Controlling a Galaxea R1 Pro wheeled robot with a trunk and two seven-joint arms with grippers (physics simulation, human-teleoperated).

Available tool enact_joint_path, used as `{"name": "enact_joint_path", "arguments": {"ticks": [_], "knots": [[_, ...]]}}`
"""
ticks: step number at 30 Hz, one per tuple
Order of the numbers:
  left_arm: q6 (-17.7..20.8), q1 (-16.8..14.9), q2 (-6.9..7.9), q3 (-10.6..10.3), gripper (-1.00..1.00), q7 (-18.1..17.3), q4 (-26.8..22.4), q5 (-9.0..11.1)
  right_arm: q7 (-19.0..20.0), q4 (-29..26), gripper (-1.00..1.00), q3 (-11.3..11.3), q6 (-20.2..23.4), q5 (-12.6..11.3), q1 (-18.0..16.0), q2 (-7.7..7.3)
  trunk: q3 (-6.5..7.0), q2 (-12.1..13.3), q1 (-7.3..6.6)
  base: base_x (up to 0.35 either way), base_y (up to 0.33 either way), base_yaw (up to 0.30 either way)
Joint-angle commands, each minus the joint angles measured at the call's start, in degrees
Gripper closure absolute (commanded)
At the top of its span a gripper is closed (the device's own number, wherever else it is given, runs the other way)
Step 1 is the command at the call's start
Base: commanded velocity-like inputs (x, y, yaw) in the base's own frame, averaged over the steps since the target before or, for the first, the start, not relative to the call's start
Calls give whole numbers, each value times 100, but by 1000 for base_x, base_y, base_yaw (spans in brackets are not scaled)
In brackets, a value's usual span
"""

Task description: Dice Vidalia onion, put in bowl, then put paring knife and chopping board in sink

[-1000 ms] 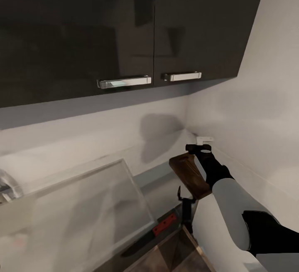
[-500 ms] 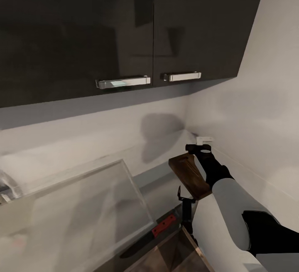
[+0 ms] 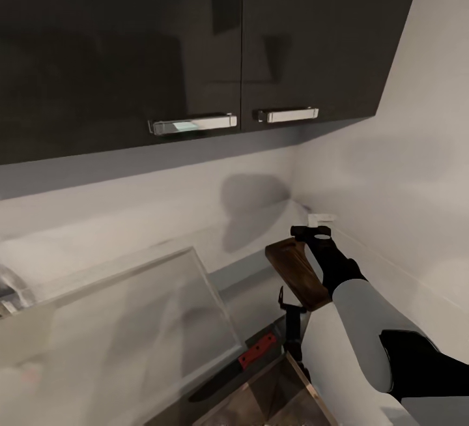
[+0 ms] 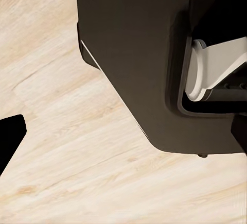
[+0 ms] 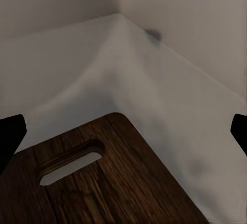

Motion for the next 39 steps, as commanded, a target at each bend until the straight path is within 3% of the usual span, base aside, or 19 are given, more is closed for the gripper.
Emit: {"name": "enact_joint_path", "arguments": {"ticks": [1,11,19,39], "knots": [[34,2,4,-25,-100,44,-16,45,8,-15,-100,-32,35,63,-4,7,-21,-13,4,0,0,0],[34,2,4,-19,-100,44,98,44,18,-176,-100,-46,25,60,-4,17,-115,-13,4,0,0,0],[34,1,12,-18,-100,23,327,43,25,-693,-100,-42,23,64,-4,11,-189,-13,4,0,0,0],[37,-2,4,-18,-100,19,395,45,34,-845,-100,-27,23,50,-4,40,-377,-13,4,0,0,0]]}}
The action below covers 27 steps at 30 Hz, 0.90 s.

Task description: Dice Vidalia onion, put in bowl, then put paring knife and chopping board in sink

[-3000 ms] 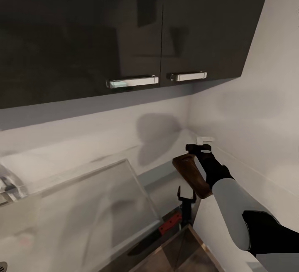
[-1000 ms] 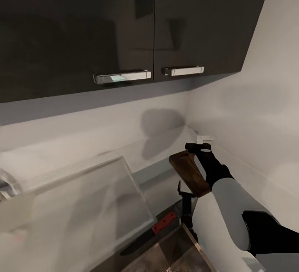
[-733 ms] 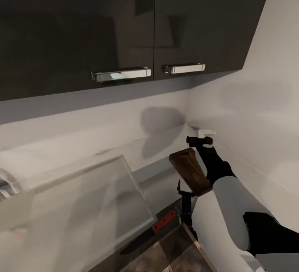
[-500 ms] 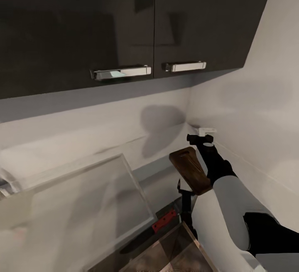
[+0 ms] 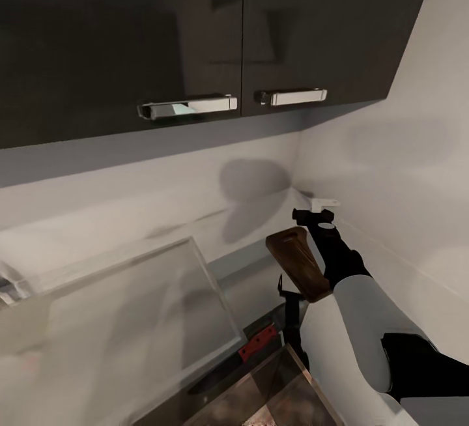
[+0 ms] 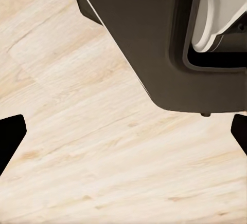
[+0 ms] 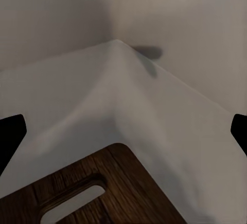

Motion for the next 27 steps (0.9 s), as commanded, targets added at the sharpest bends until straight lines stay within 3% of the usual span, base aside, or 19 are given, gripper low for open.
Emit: {"name": "enact_joint_path", "arguments": {"ticks": [1,27], "knots": [[34,4,4,-27,-100,45,-19,45,6,-9,-100,-20,40,60,-4,7,-21,-13,4,0,0,0],[35,2,-4,-28,-100,45,-10,45,6,-9,-100,-17,40,60,-4,0,-264,-13,4,0,0,0]]}}
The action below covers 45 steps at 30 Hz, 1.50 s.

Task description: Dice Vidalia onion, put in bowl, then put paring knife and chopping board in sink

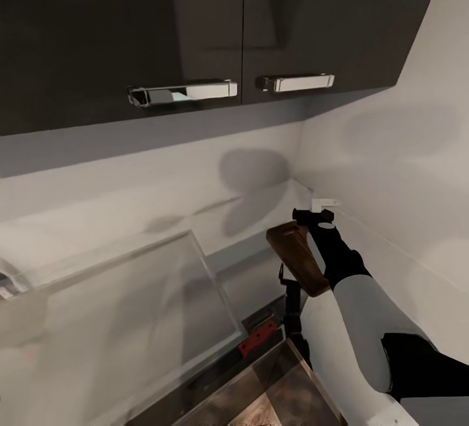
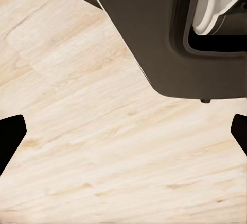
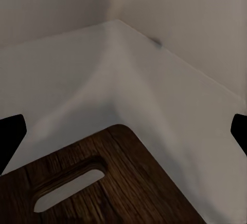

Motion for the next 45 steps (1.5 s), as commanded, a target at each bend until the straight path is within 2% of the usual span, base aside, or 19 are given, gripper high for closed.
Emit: {"name": "enact_joint_path", "arguments": {"ticks": [1,19,45], "knots": [[37,4,4,-27,-100,45,-18,45,6,-9,-100,-21,40,60,-4,7,-20,-12,3,0,0,0],[34,3,-36,-27,-100,45,61,44,6,-15,-100,-18,29,67,-4,2,-178,-12,3,0,0,0],[33,3,-38,-27,-100,45,60,40,1,-27,-100,-13,-4,78,-4,-10,-184,-12,3,0,0,0]]}}
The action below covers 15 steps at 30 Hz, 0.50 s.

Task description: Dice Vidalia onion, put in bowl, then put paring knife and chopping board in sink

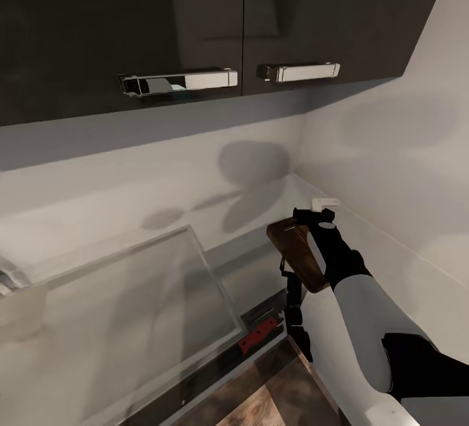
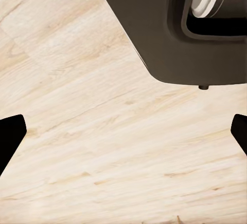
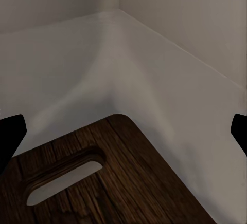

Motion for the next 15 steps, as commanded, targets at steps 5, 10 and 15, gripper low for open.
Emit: {"name": "enact_joint_path", "arguments": {"ticks": [5,10,15], "knots": [[36,2,2,-28,-100,49,-28,41,17,-9,-100,-19,32,60,-3,9,-10,-11,4,0,0,0],[36,3,-12,-28,-100,47,-29,40,2,-10,-100,-43,170,70,-37,14,-10,-11,4,0,0,0],[36,2,-14,-28,-100,46,-29,40,2,-7,-100,-47,1244,71,-486,-22,-10,-11,4,0,0,0]]}}
